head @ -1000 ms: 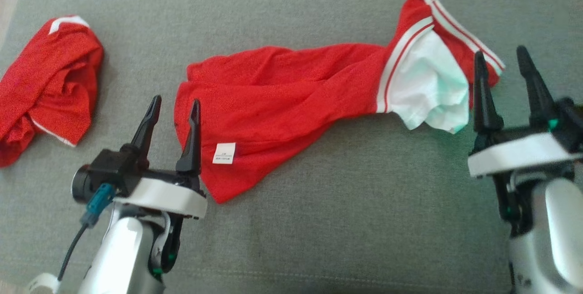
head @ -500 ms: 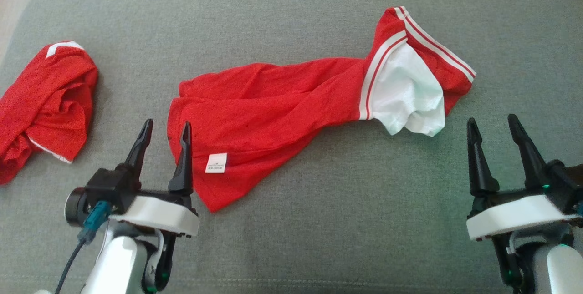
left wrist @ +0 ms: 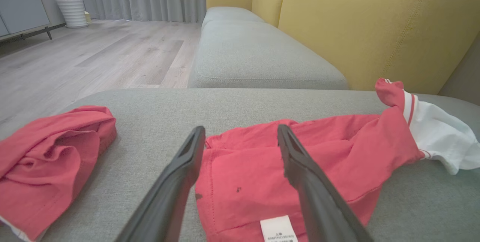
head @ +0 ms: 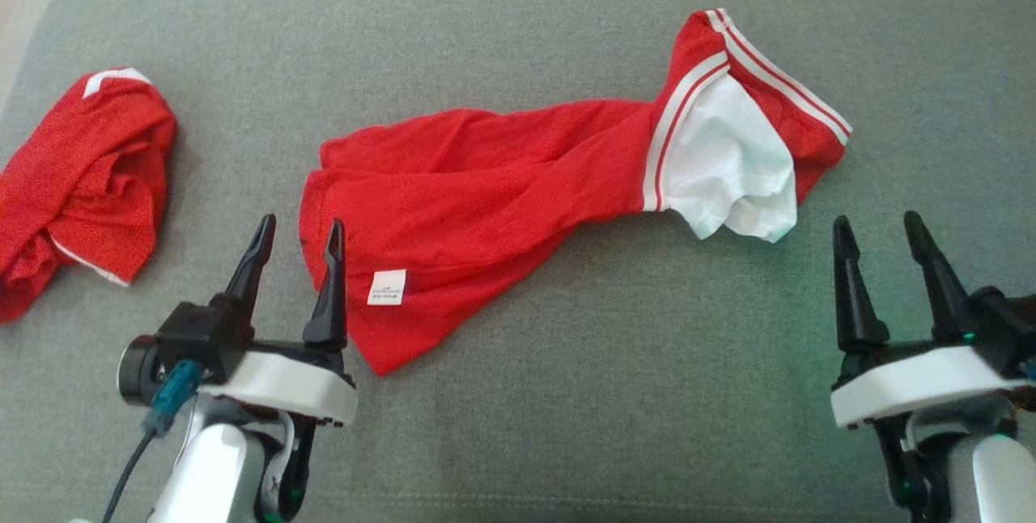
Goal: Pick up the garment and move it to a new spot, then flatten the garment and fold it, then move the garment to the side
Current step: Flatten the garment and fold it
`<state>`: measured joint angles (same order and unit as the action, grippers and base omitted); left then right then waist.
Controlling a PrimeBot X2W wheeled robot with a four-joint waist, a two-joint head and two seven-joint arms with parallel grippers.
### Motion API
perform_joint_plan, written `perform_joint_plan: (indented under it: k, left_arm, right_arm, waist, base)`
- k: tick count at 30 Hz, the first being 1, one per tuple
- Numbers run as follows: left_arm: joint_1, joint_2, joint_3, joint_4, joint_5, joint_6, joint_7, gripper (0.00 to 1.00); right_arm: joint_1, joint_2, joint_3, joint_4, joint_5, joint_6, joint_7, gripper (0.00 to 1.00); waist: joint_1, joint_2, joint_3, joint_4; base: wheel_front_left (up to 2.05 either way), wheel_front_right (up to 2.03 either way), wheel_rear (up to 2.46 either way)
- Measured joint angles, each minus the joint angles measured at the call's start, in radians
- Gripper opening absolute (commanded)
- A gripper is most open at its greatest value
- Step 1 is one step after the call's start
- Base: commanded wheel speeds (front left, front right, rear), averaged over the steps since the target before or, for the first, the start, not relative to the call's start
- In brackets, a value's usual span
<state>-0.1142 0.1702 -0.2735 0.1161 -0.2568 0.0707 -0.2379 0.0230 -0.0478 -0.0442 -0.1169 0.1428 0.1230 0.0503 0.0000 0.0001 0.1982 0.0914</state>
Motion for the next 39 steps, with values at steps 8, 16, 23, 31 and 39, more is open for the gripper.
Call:
perform_joint_plan:
  k: [8, 16, 23, 31, 39]
  left_arm:
    - [-0.029, -0.003, -0.013, -0.014, 0.0, -0.004, -0.001, 1.0]
    - [-0.074, -0.022, -0.03, 0.002, 0.0, -0.018, -0.009, 1.0]
    - [-0.082, -0.03, -0.03, 0.01, 0.0, -0.018, -0.012, 1.0]
    - [-0.083, -0.03, -0.022, 0.017, 0.0, -0.019, -0.012, 1.0]
    - [-0.081, -0.03, -0.016, 0.015, 0.0, -0.019, -0.012, 1.0]
  right_arm:
    - [-0.16, 0.0, 0.008, 0.161, -0.015, 0.0, 0.04, 1.0]
    - [-0.309, -0.048, 0.03, 0.328, -0.022, 0.0, 0.085, 1.0]
    - [-0.362, -0.065, 0.081, 0.361, 0.012, 0.0, 0.141, 0.0]
    - [-0.353, -0.067, 0.092, 0.267, 0.042, 0.0, 0.141, 0.0]
    - [-0.174, -0.028, -0.053, 0.114, 0.164, 0.0, 0.282, 0.0]
  waist:
    - [0.0, 0.0, 0.064, 0.027]
    - [0.0, 0.0, 0.116, 0.064]
    - [0.0, 0.0, 0.133, 0.07]
    - [0.0, 0.0, 0.121, 0.053]
    - [0.0, 0.0, 0.099, 0.025]
  base:
    - [0.0, 0.0, 0.0]
    - [0.0, 0.0, 0.0]
    - [0.0, 0.0, 0.0]
    - [0.0, 0.0, 0.0]
    - [0.0, 0.0, 0.0]
